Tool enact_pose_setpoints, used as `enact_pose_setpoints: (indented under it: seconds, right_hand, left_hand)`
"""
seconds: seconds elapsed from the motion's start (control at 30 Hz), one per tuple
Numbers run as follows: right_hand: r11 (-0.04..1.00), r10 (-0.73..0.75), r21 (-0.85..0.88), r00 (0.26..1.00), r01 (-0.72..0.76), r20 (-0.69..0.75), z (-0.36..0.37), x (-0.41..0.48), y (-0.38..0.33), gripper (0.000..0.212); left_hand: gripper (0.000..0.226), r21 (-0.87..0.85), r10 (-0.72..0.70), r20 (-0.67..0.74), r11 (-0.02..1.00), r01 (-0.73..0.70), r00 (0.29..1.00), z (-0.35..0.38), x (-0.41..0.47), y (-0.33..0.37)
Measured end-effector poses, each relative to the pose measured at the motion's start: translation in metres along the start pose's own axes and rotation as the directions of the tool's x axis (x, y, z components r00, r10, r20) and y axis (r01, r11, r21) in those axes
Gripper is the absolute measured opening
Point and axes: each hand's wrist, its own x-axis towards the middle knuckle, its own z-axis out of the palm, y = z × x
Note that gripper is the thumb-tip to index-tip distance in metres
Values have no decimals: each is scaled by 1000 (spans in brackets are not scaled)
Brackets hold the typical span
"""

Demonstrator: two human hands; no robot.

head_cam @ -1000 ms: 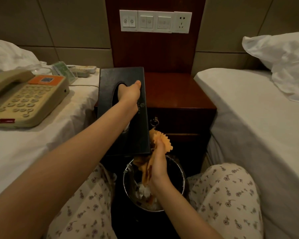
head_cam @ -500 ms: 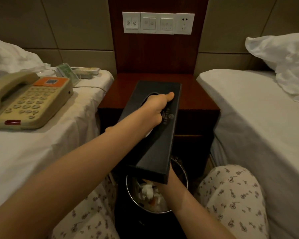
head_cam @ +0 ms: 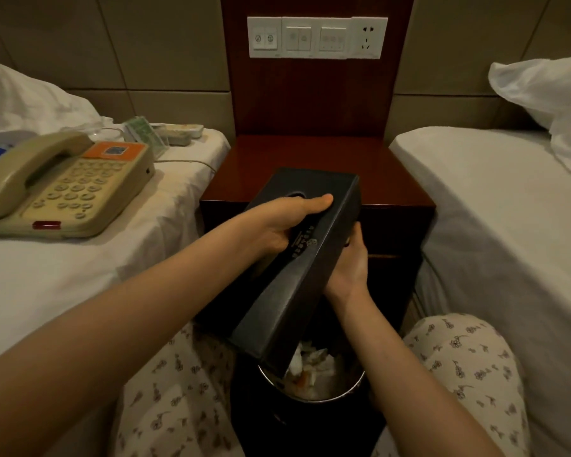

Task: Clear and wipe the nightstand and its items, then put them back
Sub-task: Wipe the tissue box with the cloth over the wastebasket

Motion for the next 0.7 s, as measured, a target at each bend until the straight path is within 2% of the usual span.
enact_pose_setpoints:
  seconds: [0.1, 0.17, 0.2, 0.27, 0.3, 0.33, 0.37, 0.4, 0.47, 0.5, 0.57, 0.7]
  right_hand:
    - [999, -42, -1, 997, 42, 64, 6, 6, -21, 65]
    - [992, -98, -73, 990, 106, 101, 13, 11, -33, 65]
    - [980, -142, -116, 974, 163, 175, 18, 12, -39, 63]
    - [933, -260, -150, 900, 328, 351, 32, 7, -47, 58]
    - [915, -282, -174, 886, 363, 367, 36, 6, -50, 49]
    - [920, -238, -239, 927, 311, 290, 34, 10, -59, 34]
    - [928, -208, -285, 968, 241, 140, 35, 5, -65, 24]
    - [917, -206, -333, 975, 221, 80, 35, 3, -69, 29]
    - [927, -199, -308, 976, 216, 86, 39, -3, -77, 42]
    - [909, -209, -359, 977, 211, 44, 43, -4, -77, 45]
    - [860, -138, -495, 990, 124, 9, 51, -5, -74, 47]
    - [736, -45, -676, 999, 37, 6, 58, -4, -67, 28]
  left_hand:
    - [26, 153, -12, 59, 988, 3, 998, -1, -11, 5]
    - [23, 216, 1, 65, 976, -15, 998, 4, -16, 9]
    - [23, 267, 34, 45, 963, -45, 998, 9, -16, 11]
    - [21, 512, 117, 6, 853, -104, 993, 16, -15, 13]
    - [20, 652, 174, -4, 747, -129, 985, 18, -16, 16]
    - [19, 729, 218, 2, 668, -151, 976, 19, -18, 19]
    - [25, 776, 216, 33, 609, -161, 976, 19, -21, 23]
    - [32, 824, 190, 60, 545, -156, 980, 19, -22, 28]
    - [45, 917, 156, 67, 379, -123, 985, 15, -20, 35]
    - [46, 936, 159, 74, 330, -124, 985, 11, -18, 38]
    - [46, 953, 149, 85, 275, -124, 985, 4, -18, 39]
    - [33, 981, 167, 108, 140, -132, 980, -10, -24, 40]
